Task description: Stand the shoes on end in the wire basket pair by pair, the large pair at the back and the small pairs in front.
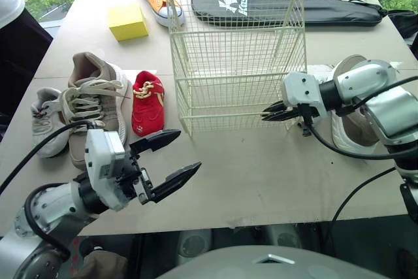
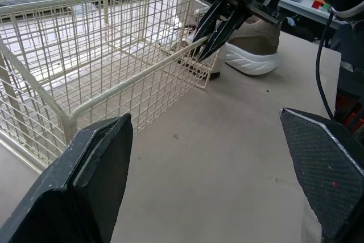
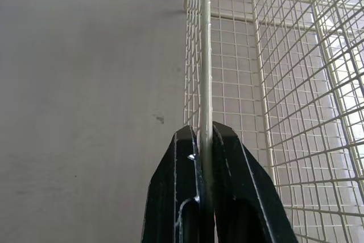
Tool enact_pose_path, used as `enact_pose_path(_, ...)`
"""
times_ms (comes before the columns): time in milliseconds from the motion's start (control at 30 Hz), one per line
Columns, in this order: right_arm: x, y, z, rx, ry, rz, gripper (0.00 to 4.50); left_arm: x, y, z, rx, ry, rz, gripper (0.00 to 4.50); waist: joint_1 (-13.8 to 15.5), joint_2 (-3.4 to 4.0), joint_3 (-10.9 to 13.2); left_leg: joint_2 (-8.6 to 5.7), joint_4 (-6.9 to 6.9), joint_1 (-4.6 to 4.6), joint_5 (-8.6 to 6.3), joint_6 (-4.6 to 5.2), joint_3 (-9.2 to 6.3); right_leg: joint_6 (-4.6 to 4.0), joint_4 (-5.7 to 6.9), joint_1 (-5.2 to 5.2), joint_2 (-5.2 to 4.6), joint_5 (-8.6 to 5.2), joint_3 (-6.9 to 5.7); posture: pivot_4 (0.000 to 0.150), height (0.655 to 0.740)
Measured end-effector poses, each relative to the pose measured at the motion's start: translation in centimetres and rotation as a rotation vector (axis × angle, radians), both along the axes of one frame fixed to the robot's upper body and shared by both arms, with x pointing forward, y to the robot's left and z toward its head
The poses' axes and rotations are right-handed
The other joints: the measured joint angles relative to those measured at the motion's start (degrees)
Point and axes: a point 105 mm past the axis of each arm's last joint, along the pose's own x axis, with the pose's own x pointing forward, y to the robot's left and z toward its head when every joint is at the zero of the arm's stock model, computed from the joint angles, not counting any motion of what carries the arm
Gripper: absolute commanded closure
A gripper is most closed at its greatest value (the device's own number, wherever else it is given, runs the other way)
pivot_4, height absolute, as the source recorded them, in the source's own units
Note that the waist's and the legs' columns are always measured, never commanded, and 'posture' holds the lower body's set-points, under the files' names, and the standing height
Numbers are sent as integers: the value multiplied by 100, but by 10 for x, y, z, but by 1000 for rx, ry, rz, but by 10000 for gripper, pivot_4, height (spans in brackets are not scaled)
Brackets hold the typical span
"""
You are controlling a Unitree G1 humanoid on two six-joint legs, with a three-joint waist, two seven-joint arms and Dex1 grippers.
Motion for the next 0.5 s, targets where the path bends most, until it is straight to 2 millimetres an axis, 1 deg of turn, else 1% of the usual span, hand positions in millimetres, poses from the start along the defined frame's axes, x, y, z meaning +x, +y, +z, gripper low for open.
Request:
enact_pose_path(67,-2,0,0,16,-8,-4,44589,0,0,0,2,-3,0,0,3,0,0,0,0,0,0,0,0,0,0,0,0,0,0,1500,7400)
enact_pose_path(133,-2,0,0,25,-15,-3,38881,1,-1,2,6,-10,-3,0,4,1,0,0,0,0,0,0,0,0,0,0,0,0,0,1500,7400)
enact_pose_path(167,-4,0,1,40,-15,5,34403,1,-1,3,8,-16,-6,0,10,1,1,0,0,0,0,0,0,0,0,0,0,0,0,1500,7400)
enact_pose_path(200,-6,0,2,55,-17,11,31295,2,-2,4,8,-23,-9,0,14,3,2,-1,0,0,0,0,0,0,0,0,0,0,0,1500,7400)
enact_pose_path(267,-10,-3,7,81,-31,16,22780,3,-3,5,7,-31,-17,0,29,5,3,-2,1,-3,0,0,0,0,-1,1,-1,0,0,1500,7400)
enact_pose_path(300,-12,-7,11,104,-49,2,18210,4,-6,6,5,-36,-30,0,43,6,4,-2,1,-4,0,0,0,0,-3,1,-3,0,0,1500,7400)
enact_pose_path(333,-13,-12,18,137,-75,-17,12497,6,-9,7,2,-44,-51,0,66,8,6,-4,3,-7,0,0,-1,0,-3,1,-5,0,-2,1500,7400)
enact_pose_path(367,-14,-15,26,169,-99,-35,9348,7,-12,9,-2,-52,-68,0,80,11,8,-4,4,-7,0,0,1,1,-4,1,-4,0,1,1500,7400)
enact_pose_path(467,-30,-36,52,293,-95,-108,9348,14,-22,14,-21,-76,-120,0,143,13,9,-5,4,-5,0,0,-1,2,-6,5,-4,1,1,1500,7400)
enact_pose_path(500,-36,-44,58,333,-88,-142,9348,15,-26,13,-27,-69,-141,0,147,13,9,-5,4,-5,0,0,-1,19,-7,7,-3,11,1,1500,7400)
